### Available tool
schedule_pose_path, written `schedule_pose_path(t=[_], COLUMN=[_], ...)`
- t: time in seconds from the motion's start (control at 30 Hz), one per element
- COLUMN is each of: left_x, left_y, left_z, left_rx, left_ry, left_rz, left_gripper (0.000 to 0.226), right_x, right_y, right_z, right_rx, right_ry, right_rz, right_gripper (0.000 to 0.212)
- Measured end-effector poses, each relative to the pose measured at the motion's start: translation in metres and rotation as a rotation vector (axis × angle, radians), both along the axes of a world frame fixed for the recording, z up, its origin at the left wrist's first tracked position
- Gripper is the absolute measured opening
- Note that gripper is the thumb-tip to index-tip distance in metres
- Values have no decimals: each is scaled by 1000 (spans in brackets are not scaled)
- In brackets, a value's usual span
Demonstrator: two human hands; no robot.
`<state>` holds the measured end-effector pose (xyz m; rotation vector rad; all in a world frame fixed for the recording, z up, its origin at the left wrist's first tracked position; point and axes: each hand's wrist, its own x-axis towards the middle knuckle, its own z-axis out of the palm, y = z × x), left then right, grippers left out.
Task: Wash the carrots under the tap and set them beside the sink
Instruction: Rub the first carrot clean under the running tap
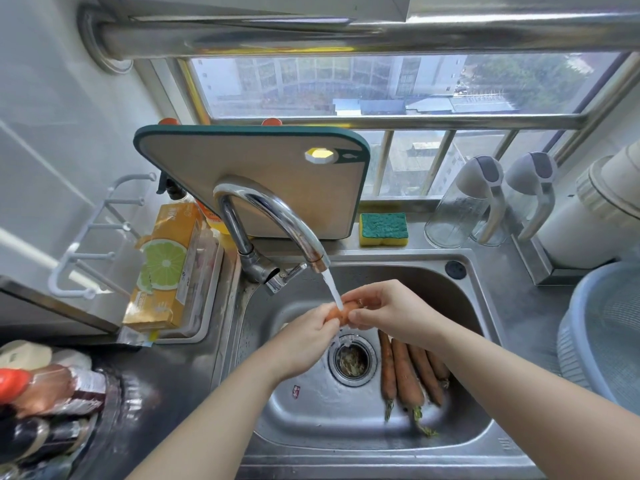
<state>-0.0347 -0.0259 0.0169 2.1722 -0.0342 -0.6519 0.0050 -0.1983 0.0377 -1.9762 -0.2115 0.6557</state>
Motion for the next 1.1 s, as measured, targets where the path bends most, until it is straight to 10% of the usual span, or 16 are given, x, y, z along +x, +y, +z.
schedule_pose_path(t=[1.1], left_x=[4], left_y=[2], left_z=[7], left_rx=[-212], left_ry=[50], left_rz=[86], left_gripper=[23], right_x=[6], right_y=[2], right_z=[7], right_rx=[-83], right_ry=[-32], right_rz=[3], right_gripper=[33])
